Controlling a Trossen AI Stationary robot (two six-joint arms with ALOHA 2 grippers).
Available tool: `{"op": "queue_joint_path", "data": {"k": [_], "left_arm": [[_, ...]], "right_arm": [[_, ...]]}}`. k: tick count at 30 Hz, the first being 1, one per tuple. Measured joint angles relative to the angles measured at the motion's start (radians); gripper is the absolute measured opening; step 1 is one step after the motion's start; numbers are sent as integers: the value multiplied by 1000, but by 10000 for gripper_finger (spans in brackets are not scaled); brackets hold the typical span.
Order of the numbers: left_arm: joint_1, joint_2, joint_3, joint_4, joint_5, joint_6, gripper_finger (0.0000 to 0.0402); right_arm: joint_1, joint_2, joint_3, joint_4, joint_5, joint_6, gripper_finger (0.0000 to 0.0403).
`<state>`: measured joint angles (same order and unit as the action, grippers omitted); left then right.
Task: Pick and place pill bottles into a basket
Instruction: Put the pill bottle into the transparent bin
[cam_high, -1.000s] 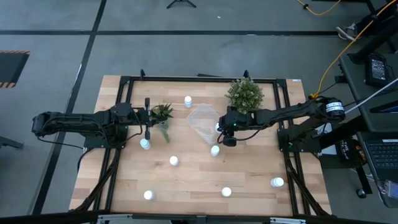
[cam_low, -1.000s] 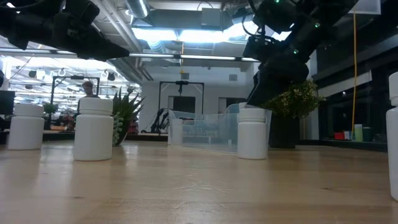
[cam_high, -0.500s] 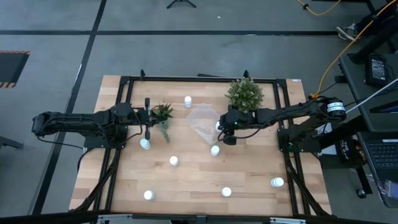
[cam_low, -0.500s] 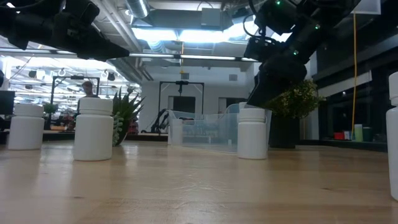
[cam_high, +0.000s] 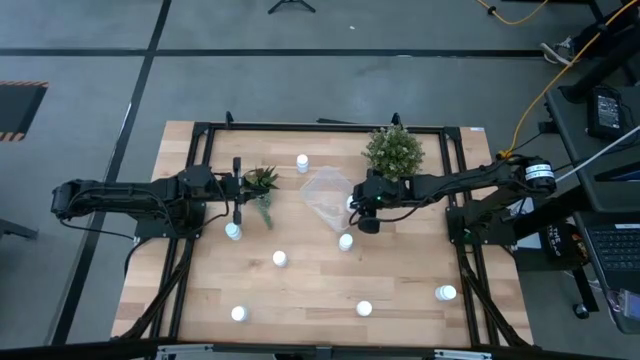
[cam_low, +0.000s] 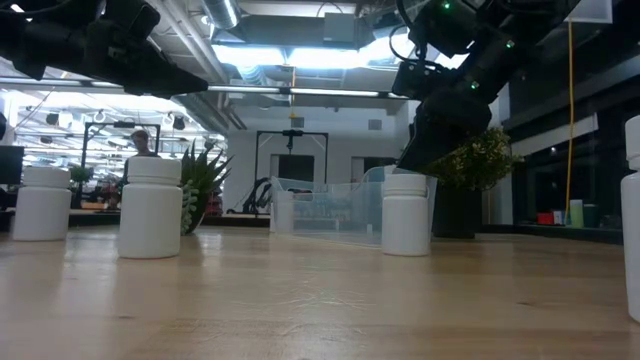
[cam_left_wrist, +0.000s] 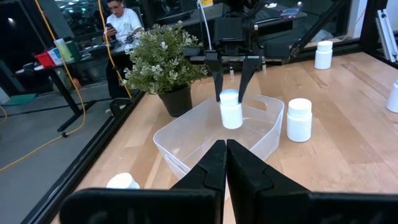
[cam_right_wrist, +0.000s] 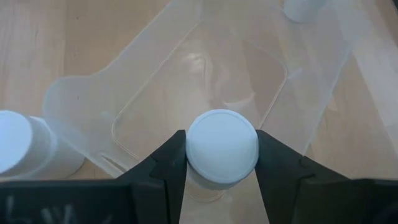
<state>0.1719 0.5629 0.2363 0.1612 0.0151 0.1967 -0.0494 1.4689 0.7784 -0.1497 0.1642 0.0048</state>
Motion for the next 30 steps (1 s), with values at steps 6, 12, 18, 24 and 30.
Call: {"op": "queue_joint_path", "data": {"k": [6, 12, 18, 24, 30], "left_arm": [[0, 0, 0, 0, 0, 0, 6], [0, 0, 0, 0, 0, 0, 6], [0, 0, 0, 0, 0, 0, 6], [0, 0, 0, 0, 0, 0, 6], [0, 0, 0, 0, 0, 0, 6]], "right_arm": [[0, 11, 0, 4, 0, 8, 149], [1, 16, -1, 4, 0, -8, 149], [1, 16, -1, -7, 1, -10, 195], [1, 15, -1, -15, 1, -11, 212], [1, 14, 0, -25, 1, -13, 197]]}}
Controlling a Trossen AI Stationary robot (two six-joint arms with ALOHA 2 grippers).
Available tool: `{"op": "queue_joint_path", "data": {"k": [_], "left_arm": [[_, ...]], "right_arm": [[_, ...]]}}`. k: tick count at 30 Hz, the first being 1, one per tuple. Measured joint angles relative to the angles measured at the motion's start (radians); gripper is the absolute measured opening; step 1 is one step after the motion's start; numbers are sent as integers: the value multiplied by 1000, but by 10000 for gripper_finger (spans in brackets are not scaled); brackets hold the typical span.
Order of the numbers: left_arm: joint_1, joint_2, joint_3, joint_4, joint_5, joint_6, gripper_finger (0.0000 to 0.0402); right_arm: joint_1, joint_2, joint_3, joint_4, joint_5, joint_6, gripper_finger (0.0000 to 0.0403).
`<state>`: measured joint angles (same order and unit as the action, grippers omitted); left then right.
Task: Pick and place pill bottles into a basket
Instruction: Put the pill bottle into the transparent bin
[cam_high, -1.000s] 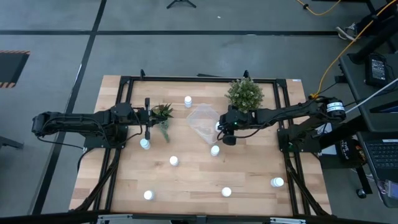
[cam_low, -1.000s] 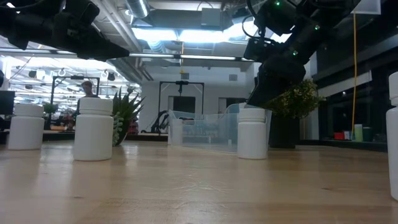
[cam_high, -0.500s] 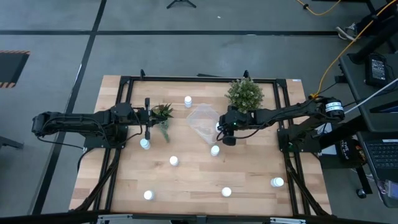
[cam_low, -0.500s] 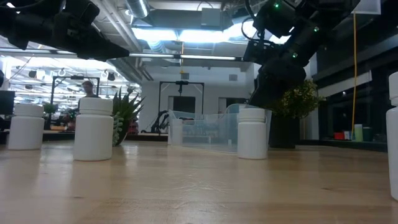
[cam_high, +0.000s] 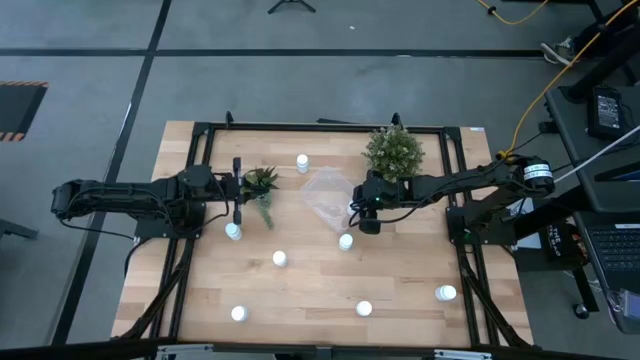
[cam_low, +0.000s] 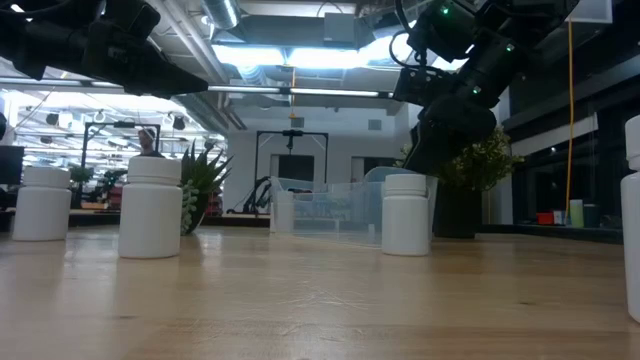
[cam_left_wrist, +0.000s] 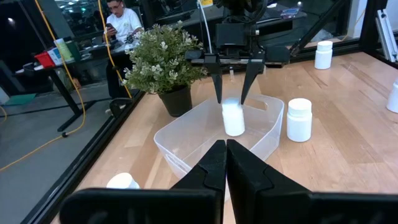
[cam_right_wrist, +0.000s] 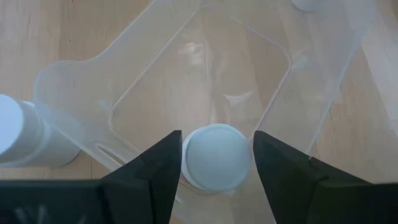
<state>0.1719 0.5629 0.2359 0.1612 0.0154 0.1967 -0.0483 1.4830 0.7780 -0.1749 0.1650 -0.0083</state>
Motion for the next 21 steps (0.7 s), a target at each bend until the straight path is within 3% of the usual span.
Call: {"op": "queue_joint_path", "data": {"k": [11, 21], "left_arm": [[0, 0, 0, 0, 0, 0, 6], [0, 0, 0, -3, 0, 0, 6]], "right_arm": [[0, -17, 1, 26, 2, -53, 190], [0, -133, 6, 30, 1, -83, 190]]}}
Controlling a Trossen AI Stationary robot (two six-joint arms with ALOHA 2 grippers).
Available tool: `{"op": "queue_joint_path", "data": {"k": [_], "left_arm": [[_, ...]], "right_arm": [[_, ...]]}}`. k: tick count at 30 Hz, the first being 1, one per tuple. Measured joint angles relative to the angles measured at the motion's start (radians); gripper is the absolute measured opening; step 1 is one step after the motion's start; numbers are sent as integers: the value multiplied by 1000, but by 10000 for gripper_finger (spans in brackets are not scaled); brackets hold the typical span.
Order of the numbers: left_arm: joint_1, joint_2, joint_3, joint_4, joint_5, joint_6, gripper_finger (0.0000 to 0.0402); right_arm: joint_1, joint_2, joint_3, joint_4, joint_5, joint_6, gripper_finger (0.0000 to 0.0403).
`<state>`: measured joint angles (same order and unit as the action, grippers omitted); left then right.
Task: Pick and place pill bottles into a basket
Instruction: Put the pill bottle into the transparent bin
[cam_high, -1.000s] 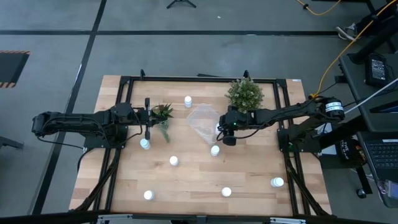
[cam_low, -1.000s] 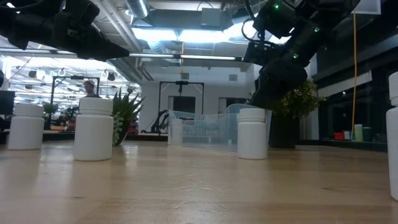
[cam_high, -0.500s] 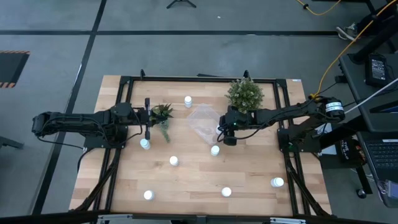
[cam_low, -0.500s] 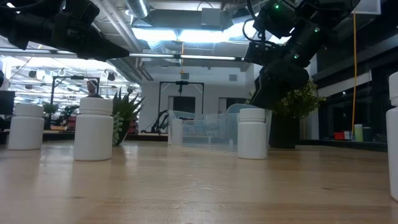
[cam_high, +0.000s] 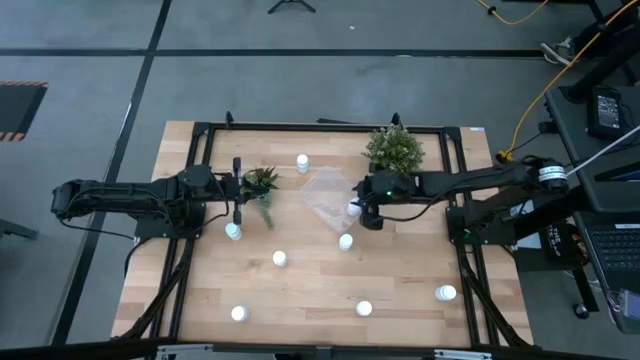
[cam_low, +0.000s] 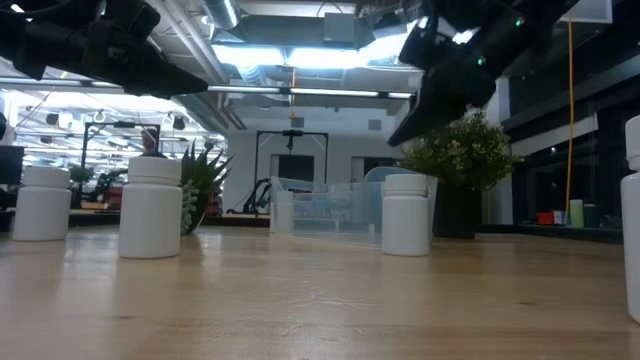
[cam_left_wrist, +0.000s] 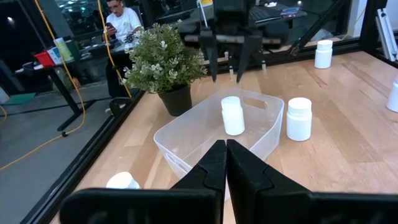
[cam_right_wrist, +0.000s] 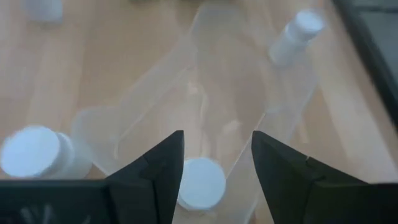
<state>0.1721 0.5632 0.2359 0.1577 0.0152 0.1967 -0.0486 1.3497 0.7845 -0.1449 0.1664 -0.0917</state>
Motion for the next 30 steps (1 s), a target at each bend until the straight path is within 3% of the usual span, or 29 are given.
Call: {"op": "queue_joint_path", "data": {"k": [9, 15, 22, 30], "left_arm": [[0, 0, 0, 0, 0, 0, 12], [0, 0, 0, -5, 0, 0, 19], [0, 0, 0, -5, 0, 0, 30], [0, 0, 0, -4, 0, 0, 73]], "right_arm": [[0, -161, 0, -60, 14, -22, 188], [2, -249, -34, -129, 101, 12, 132], [57, -333, -208, 50, 102, 59, 14], [108, -379, -351, 295, 102, 79, 20]]}}
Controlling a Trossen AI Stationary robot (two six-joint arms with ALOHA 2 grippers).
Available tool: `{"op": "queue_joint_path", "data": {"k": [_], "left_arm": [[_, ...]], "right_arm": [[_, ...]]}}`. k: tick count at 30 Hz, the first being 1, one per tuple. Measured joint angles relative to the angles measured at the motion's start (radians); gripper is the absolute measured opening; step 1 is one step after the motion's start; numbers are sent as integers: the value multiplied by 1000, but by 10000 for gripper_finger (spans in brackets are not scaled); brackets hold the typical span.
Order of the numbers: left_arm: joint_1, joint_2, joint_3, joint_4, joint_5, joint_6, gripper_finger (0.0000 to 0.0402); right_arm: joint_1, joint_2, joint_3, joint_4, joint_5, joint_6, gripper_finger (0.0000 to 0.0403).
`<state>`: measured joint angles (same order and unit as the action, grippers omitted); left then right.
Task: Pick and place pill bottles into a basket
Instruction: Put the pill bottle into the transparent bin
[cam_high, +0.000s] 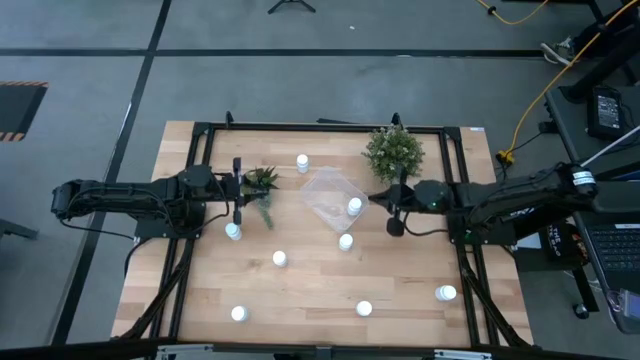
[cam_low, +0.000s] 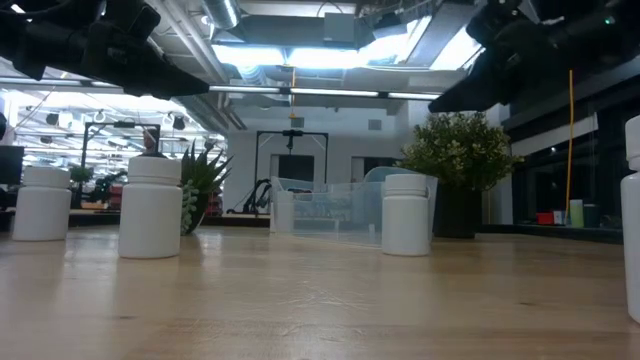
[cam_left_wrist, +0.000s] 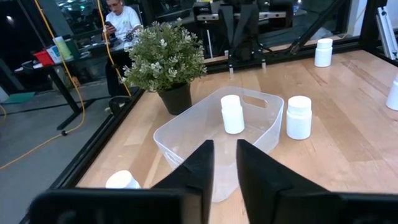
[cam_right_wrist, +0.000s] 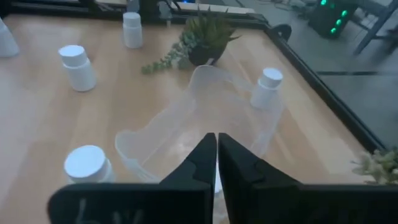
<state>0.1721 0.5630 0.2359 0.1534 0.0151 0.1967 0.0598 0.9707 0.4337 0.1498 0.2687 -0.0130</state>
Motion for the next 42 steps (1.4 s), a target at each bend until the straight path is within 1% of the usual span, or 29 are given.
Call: {"op": "queue_joint_path", "data": {"k": [5, 9, 12, 14, 17, 19, 21, 23, 26, 29, 34, 37, 42], "left_arm": [[0, 0, 0, 0, 0, 0, 141], [0, 0, 0, 0, 0, 6, 198], [0, 0, 0, -1, 0, 15, 229], [0, 0, 0, -1, 5, -2, 241], [0, 0, 0, -1, 7, -24, 247], [0, 0, 0, 0, -7, -79, 246], [0, 2, 0, 2, -57, -153, 244], [0, 5, 0, 1, -103, -184, 244], [0, 32, 14, -8, -131, -215, 244], [0, 95, 51, -8, -127, -233, 244], [5, 256, 131, -8, -146, -159, 243], [27, 350, 187, -17, -145, -124, 243], [89, 492, 295, -61, -65, -73, 244]], "right_arm": [[1, 1, -39, 37, 0, 58, 4], [1, 1, -44, 45, 0, 90, 8], [6, 1, -44, 45, 0, 87, 8], [12, 2, -44, 52, 0, 84, 4], [25, 2, -44, 65, 0, 83, 3], [31, 2, -44, 71, 0, 83, 6], [36, 2, -44, 72, 0, 83, 7], [36, 2, -44, 72, 0, 83, 8], [36, 2, -44, 72, 0, 83, 8], [36, 2, -44, 72, 0, 83, 8], [36, 2, -44, 72, 0, 80, 8], [36, 2, -44, 72, 0, 80, 9], [36, 2, -44, 72, 0, 80, 9]]}}
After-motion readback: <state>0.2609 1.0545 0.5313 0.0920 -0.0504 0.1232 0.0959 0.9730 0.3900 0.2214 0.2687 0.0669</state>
